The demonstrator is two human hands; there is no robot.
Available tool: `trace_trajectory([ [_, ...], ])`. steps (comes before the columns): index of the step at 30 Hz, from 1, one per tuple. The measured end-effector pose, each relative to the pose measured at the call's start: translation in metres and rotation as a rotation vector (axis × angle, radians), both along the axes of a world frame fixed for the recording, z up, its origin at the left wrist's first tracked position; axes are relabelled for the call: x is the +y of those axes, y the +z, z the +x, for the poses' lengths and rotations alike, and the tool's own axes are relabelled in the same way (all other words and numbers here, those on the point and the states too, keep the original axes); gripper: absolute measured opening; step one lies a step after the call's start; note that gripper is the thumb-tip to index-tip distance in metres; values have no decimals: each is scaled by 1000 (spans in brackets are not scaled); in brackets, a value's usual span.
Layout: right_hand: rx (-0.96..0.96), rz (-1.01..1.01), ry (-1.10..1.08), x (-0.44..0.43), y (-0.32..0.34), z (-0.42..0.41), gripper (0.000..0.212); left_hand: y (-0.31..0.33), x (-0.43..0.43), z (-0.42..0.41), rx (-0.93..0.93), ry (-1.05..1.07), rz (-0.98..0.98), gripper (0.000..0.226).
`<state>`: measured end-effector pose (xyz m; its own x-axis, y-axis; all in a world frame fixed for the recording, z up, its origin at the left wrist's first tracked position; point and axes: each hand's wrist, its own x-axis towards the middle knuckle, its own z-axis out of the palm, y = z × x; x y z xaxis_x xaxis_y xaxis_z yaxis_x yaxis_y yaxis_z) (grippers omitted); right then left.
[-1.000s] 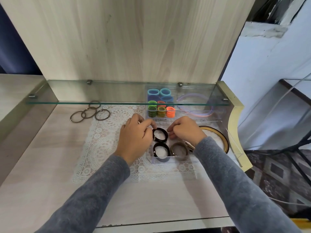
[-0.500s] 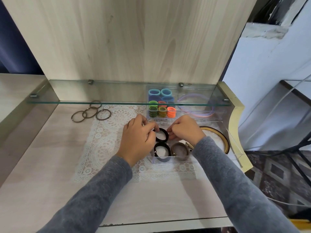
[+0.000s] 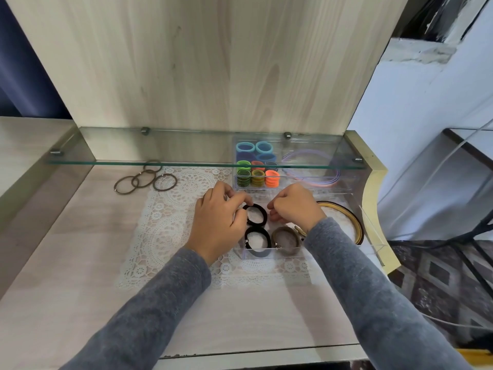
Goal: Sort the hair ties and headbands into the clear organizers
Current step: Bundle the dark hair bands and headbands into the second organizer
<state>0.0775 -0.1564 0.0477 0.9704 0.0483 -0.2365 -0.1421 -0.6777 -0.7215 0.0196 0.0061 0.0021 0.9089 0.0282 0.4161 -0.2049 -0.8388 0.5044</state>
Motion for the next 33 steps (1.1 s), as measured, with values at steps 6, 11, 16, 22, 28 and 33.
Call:
trace_trajectory([
  [6,-17,12,31,4,-1,-2,28,-3,4,-2,35,-24,-21,39],
  [11,51,106,-8,0,-2,-3,24,-4,9,-6,20,-95,-169,37],
  [16,-42,106,-57,-1,-6,-6,23,-5,15,-15,59,-71,-183,43],
  [22,-489,-42,-61,20,-6,-28,12,-10,43,-19,36,149,121,43],
  [28,-711,3,108,75,-8,-51,16,-16,78,-23,4,294,241,50],
  [33,-636,34,179,120,-21,-57,36,-14,100,-22,37,380,245,58],
])
